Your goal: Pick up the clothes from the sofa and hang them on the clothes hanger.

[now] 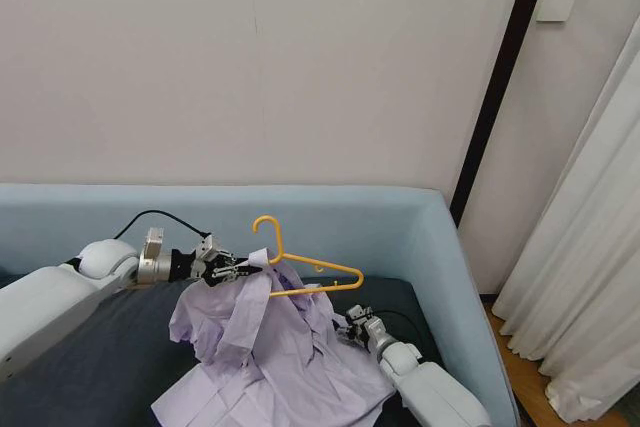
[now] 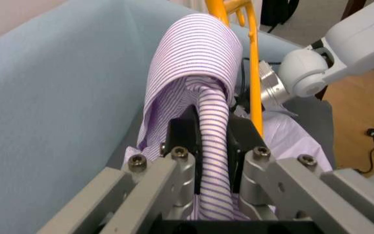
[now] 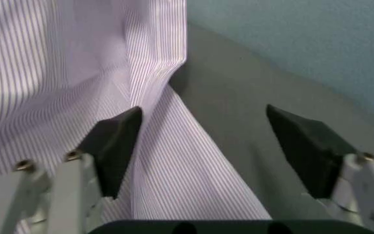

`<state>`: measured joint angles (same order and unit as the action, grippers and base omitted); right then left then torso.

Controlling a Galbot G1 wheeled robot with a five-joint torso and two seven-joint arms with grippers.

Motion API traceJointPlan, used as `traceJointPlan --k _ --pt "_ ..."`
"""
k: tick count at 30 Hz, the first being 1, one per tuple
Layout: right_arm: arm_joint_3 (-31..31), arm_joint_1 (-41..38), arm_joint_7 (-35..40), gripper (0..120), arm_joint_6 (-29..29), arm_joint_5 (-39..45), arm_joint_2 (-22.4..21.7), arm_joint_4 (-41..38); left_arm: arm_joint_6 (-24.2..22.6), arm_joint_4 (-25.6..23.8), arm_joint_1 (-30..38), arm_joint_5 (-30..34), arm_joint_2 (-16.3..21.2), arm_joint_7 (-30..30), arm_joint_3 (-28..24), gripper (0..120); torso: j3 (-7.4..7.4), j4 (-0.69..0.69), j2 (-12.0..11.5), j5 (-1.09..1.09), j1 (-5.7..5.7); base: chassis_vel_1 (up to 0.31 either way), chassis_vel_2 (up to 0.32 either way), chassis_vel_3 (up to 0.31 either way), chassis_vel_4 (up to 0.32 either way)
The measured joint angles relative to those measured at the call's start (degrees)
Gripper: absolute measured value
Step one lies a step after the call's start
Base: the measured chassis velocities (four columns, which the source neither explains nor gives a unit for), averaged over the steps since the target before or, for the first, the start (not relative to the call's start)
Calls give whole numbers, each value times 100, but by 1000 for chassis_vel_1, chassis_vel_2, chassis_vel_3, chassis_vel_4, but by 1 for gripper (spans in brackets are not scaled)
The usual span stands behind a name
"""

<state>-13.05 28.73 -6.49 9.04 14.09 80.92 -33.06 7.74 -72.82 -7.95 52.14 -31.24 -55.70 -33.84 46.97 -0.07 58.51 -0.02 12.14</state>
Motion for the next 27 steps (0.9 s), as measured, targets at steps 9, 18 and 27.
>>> traceJointPlan --k 9,18,27 --pt "-95 114 -37 40 15 -75 22 -197 -1 17 -109 -135 63 -28 35 7 0 2 0 0 0 0 0 0 0" --pt "-231 210 -137 7 5 -35 -1 -165 -3 21 -109 -143 84 -40 28 7 0 1 0 0 0 0 0 0 0" --pt "-225 210 -110 0 86 33 -10 -167 -3 44 -97 -140 21 -41 31 7 0 0 0 0 -1 0 0 0 0"
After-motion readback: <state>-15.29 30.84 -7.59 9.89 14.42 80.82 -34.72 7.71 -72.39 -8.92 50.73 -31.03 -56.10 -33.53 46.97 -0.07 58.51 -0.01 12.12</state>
